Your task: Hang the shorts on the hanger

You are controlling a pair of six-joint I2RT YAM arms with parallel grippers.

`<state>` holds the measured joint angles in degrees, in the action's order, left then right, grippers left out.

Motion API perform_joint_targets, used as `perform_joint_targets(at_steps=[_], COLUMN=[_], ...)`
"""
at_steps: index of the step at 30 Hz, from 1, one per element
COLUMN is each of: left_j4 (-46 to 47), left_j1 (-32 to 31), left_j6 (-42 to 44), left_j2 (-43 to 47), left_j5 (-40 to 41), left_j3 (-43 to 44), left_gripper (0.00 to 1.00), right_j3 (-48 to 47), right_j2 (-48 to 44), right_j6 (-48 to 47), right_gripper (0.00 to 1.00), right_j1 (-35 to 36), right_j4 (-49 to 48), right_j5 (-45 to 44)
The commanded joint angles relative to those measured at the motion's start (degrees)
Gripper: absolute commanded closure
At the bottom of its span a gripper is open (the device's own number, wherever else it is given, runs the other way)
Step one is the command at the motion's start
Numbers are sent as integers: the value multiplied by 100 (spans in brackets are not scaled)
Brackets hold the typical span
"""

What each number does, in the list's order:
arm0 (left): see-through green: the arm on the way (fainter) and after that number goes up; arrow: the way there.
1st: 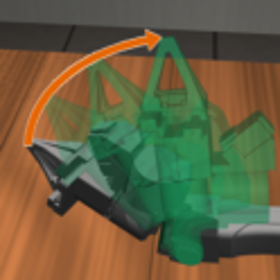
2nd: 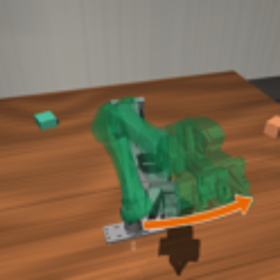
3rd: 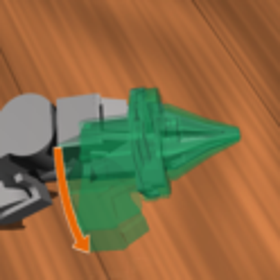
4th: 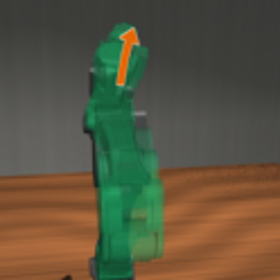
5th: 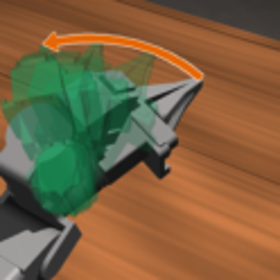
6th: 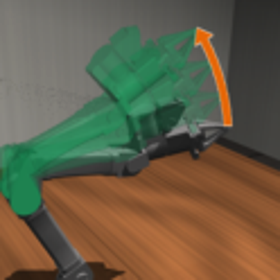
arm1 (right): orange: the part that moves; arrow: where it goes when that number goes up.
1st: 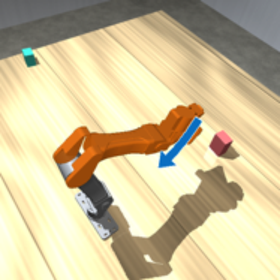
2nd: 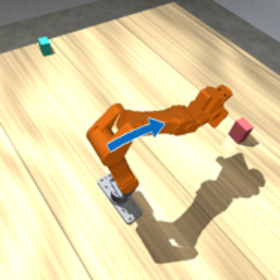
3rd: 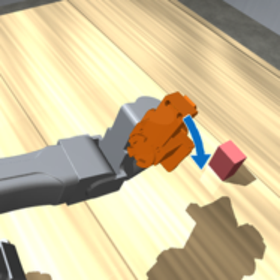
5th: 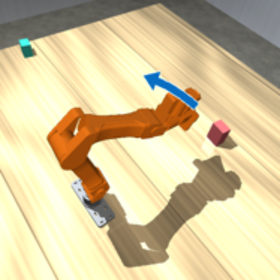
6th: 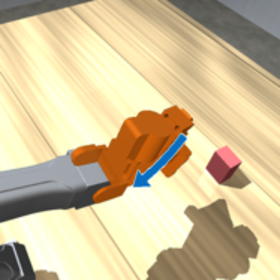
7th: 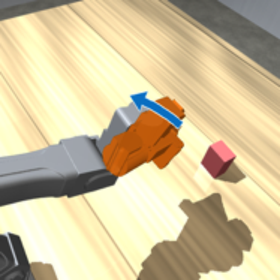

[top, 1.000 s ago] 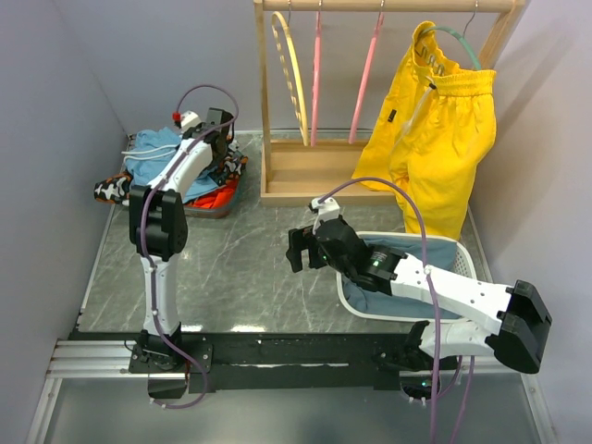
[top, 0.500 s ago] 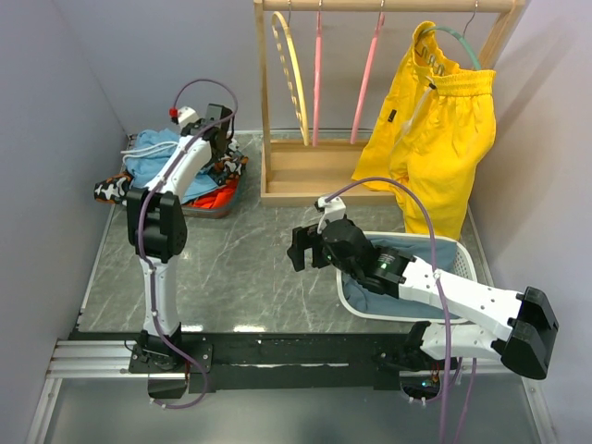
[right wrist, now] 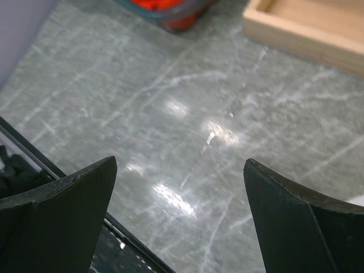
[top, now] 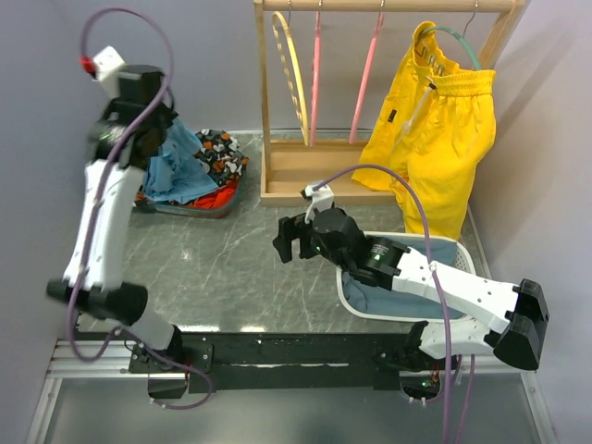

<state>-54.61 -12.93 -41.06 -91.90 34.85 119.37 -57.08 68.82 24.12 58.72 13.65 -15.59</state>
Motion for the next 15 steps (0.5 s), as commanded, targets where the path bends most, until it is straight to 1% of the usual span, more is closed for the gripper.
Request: perform_joint_targets(at_steps=[1, 2, 3, 6, 7, 9, 10, 12, 13, 15], left_j4=[301, 397, 459, 741, 820, 1030, 1110, 1311, 1356, 1453], left_j1=[-17, -17, -17, -17, -17, -17, -17, -17, -17, -17], left_j6=[695, 852, 906, 1029, 1038, 1030, 1030, 1021, 1012, 960], left_j2=[874, 962, 1137, 1541, 1656, 2033, 2157, 2508, 2614, 2904], left_j5=[-1075, -1294, -1697, -2340, -2830, -3220, -3526, -3870, -4107, -4275], left_j3=[665, 884, 956, 869, 634, 334, -16, -369, -719, -1107], left_gripper=[99, 99, 99, 99, 99, 99, 99, 99, 99, 99], right_j3=[-611, -725, -778, -980, -998, -981, -937, -735, -674, -489], right_j2=[141, 167, 167, 176, 167, 62, -43, -201, -341, -465], right_j6=[-188, -188, -188, -127, -92, 48, 101, 276, 347, 584], right_gripper=[0, 0, 1, 1, 1, 1, 1, 1, 1, 1], right_j1=[113, 140, 149, 192, 201, 228, 228, 237, 237, 289], right_j4=[6, 24, 24, 94, 111, 112, 77, -20, -133, -257], right_j5=[-163, -198, -233, -399, -444, -558, -585, -629, -594, -515])
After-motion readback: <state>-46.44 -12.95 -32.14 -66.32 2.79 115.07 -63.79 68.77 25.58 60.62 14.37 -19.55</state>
